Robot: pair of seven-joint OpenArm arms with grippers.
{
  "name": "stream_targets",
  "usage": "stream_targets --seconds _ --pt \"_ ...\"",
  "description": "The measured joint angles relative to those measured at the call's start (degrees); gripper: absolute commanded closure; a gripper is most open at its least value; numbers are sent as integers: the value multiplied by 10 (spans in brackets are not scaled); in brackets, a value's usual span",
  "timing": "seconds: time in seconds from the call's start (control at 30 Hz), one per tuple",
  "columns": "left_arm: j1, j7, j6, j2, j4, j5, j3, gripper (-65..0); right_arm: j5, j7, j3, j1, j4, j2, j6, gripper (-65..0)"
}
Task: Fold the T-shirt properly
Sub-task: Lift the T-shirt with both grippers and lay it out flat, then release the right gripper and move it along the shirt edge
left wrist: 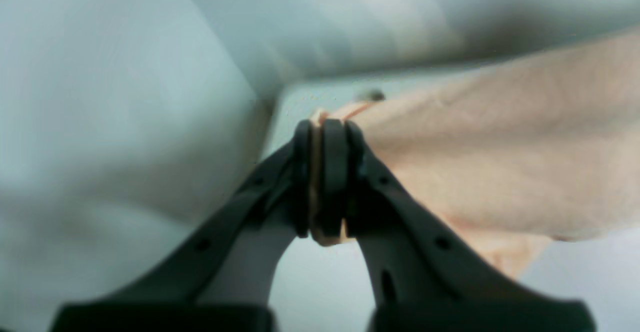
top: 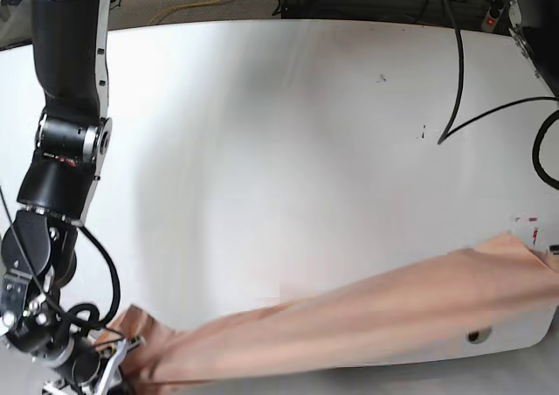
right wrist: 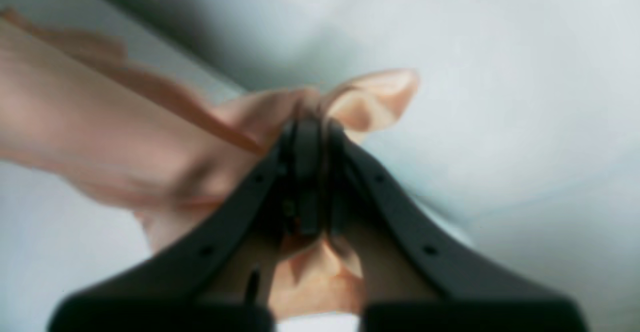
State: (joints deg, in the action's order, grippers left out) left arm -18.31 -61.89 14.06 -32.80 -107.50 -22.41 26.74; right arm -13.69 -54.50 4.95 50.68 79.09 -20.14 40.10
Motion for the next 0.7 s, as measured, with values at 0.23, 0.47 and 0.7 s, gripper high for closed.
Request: stream_targets --seconds 0.23,0.47,0.7 --pt "132 5 51 54 2 7 75 0 0 -10 69 -201 69 18 3 0" --pt "287 83 69 89 7 15 94 0 5 -7 152 -362 102 80 0 0" --pt "369 151 70 87 26 14 97 0 4 -7 176 -469 137 105 0 0"
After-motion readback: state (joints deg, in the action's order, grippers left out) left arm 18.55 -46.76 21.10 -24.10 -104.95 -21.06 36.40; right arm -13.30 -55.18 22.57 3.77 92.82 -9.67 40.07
